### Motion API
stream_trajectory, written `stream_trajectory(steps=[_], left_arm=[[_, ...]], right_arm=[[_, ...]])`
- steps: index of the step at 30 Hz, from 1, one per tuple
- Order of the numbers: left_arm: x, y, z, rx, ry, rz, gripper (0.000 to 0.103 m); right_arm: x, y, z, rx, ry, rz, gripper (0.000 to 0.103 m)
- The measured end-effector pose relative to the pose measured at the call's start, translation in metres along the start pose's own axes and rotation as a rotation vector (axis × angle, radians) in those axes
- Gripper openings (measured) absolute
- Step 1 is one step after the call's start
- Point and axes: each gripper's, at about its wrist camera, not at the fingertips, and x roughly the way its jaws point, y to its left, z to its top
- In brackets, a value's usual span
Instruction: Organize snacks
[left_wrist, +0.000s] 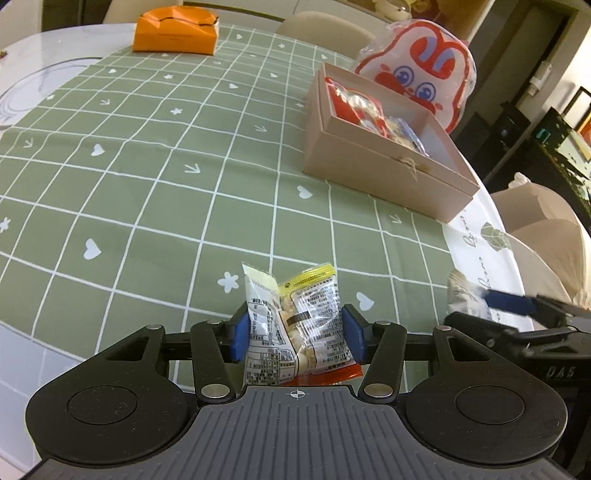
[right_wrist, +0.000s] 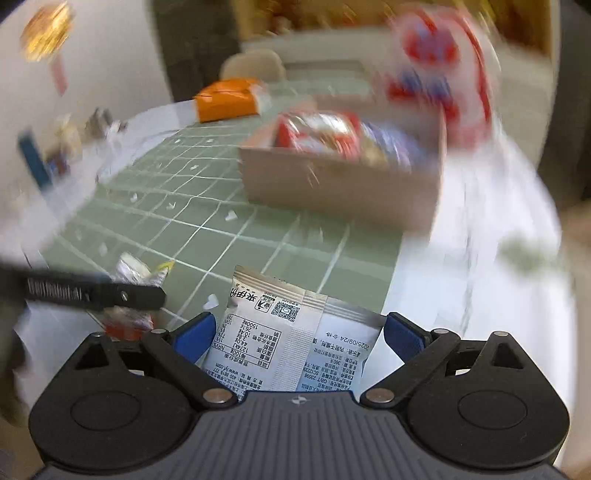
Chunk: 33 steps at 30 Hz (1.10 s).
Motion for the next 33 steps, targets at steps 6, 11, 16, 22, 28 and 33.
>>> stream_trajectory(steps=[6, 11, 16, 22, 28, 33], left_arm=[[0.0, -0.001, -0.003, -0.005, -0.015, 0.006, 0.056], [0.0, -0.002, -0.003, -0.015, -0.02, 0.012, 0.056], [0.0, -0.002, -0.002, -0.03, -0.005, -0.002, 0.056], [-0.009, -0.018, -0.006, -0.019, 0.037, -0.146, 0.054], [0.002, -0.066, -0.018, 0.147, 0.195, -0.305, 0.051], [0.016, -0.085, -0.024, 0.164, 0.257, -0.333, 0.051]], right_arm=[[-0.02, 0.035, -0.028, -0.407, -0.283, -0.262, 0.098], [-0.012, 0.026, -0.005, -0.284, -0.142, -0.098, 0.098], [0.023, 0.002, 0.013, -0.108, 0.08, 0.029, 0.098], [0.038, 0.0, 0.02, -0.117, 0.104, -0.042, 0.098], [0.051, -0.007, 0.029, -0.132, 0.126, -0.061, 0.098], [0.045, -0.015, 0.03, -0.113, 0.118, -0.042, 0.097]])
